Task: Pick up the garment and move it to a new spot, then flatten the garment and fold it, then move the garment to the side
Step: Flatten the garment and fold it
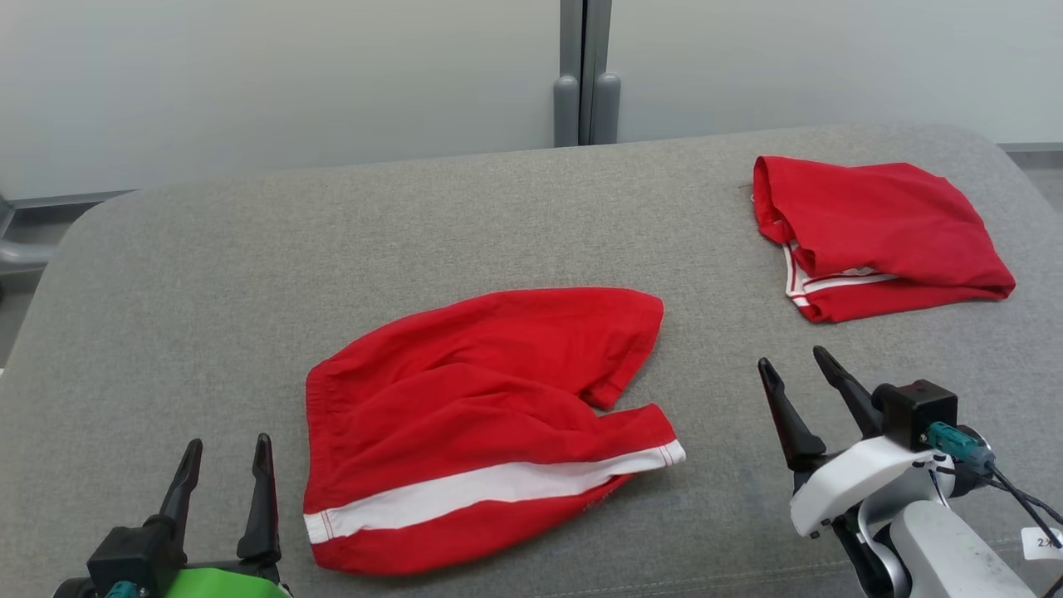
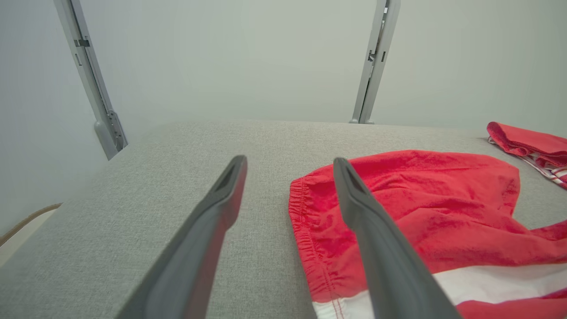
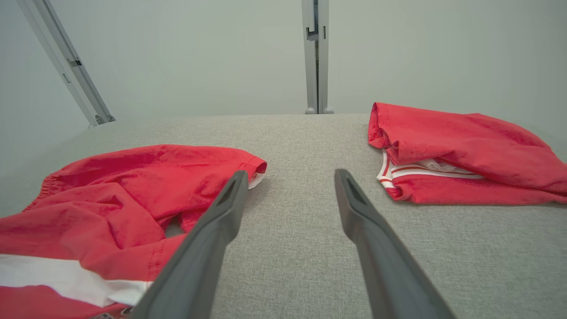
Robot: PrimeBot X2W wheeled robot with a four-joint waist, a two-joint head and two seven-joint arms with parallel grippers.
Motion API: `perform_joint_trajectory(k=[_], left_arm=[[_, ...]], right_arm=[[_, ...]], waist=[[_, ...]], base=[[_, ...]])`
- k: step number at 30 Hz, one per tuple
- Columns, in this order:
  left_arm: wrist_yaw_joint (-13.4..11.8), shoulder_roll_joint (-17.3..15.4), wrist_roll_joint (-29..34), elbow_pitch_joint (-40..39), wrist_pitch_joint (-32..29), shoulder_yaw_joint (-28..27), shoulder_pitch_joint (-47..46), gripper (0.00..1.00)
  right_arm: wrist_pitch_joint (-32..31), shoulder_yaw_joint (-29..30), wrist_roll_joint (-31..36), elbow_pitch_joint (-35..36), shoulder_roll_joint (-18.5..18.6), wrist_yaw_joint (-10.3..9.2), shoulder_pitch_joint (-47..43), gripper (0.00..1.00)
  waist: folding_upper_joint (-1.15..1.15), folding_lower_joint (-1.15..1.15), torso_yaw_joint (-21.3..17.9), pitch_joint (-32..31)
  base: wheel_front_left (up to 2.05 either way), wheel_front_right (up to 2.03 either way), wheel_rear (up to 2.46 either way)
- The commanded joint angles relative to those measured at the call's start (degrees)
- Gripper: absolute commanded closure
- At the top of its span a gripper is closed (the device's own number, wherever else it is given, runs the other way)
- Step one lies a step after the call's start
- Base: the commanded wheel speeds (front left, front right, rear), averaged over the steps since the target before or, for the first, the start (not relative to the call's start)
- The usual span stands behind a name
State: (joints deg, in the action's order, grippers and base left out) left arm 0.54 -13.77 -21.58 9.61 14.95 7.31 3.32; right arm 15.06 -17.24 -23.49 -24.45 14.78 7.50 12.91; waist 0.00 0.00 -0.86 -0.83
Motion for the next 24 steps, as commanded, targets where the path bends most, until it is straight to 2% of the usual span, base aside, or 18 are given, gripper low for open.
perform_joint_trajectory(k=[1, 7, 17, 24], left_arm=[[0.1, 0.7, 1.4, -0.6, 0.2, -1.3, 1.4, 0.00], [0.6, 2.9, 5.6, -2.0, 0.2, -4.8, 3.9, 0.00], [3.6, 2.4, 7.7, -1.2, 0.2, -6.6, 4.7, 0.00], [3.0, 2.5, 8.7, 0.0, 0.2, -8.2, 4.4, 0.00]], right_arm=[[0.2, 0.4, 0.4, 0.4, -0.1, -0.03, -1.1, 0.00], [0.2, 3.6, 1.5, 1.9, -1.0, -0.03, -2.9, 0.00], [0.2, 6.0, 2.1, 3.0, -2.3, -0.03, -4.8, 0.00], [0.2, 5.4, 2.2, 3.3, -2.4, -0.03, -4.7, 0.00]], waist=[[0.00, 0.00, -1.0, -0.5], [0.00, 0.00, -2.1, -1.4], [0.00, 0.00, -2.5, -1.3], [0.00, 0.00, -3.3, -1.1]], base=[[0.00, 0.00, 0.00], [0.00, 0.00, 0.00], [0.00, 0.00, 0.00], [0.00, 0.00, 0.00]])
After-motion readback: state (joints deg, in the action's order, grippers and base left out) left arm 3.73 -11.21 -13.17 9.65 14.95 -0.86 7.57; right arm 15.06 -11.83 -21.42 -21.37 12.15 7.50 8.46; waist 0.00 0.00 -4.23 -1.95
